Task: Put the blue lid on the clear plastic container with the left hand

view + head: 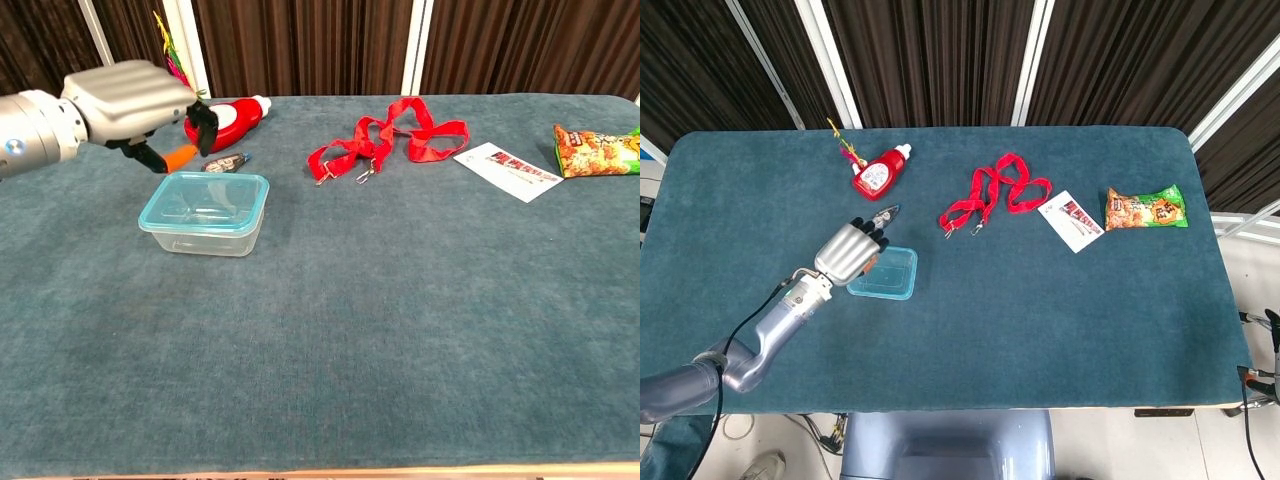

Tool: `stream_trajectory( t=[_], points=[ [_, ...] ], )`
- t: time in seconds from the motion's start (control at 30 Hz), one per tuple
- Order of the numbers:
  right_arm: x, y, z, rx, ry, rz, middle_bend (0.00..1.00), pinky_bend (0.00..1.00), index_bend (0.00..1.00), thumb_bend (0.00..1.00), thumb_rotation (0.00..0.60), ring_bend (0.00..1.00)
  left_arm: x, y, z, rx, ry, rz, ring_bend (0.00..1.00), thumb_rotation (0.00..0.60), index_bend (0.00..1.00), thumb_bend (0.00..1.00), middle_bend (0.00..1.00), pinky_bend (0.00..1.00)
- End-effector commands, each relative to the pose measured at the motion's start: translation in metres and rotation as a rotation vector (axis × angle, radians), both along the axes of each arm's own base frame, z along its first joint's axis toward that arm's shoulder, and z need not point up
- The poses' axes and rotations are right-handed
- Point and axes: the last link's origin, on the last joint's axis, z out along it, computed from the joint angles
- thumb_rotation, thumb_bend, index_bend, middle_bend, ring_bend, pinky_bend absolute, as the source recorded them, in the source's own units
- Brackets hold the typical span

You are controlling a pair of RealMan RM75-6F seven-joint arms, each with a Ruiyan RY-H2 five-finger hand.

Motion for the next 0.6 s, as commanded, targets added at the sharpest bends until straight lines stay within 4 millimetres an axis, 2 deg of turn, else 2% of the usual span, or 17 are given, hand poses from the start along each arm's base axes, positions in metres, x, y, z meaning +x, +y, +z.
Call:
stream_trajectory(
  t=[0.03, 0.23, 0.4, 0.6],
  points=[
    [0.000, 0.000, 0.001, -0.003, 0.002, 0.001, 0.05, 0.00, 0.07, 0.31, 0.600, 0.04, 0.009, -0.006, 0.005, -0.027, 0.050, -0.081, 0.28, 0.600, 0.49, 0.55, 0.38, 0.33],
    [-0.001, 0.001, 0.001, -0.005, 0.015, -0.005, 0.05, 0.00, 0.07, 0.31, 0.600, 0.04, 0.022, -0.010, 0.001, -0.046, 0.086, -0.177, 0.28, 0.600, 0.48, 0.55, 0.42, 0.33],
    [-0.002, 0.001, 0.001, -0.003, 0.034, -0.015, 0.05, 0.00, 0.07, 0.31, 0.600, 0.04, 0.033, -0.016, -0.011, -0.114, 0.061, -0.198, 0.29, 0.600, 0.51, 0.56, 0.47, 0.34],
    [-0.003, 0.002, -0.001, 0.002, 0.054, -0.029, 0.05, 0.00, 0.07, 0.31, 0.600, 0.04, 0.034, -0.017, -0.022, -0.137, 0.062, -0.229, 0.30, 0.600, 0.51, 0.56, 0.50, 0.34]
  ],
)
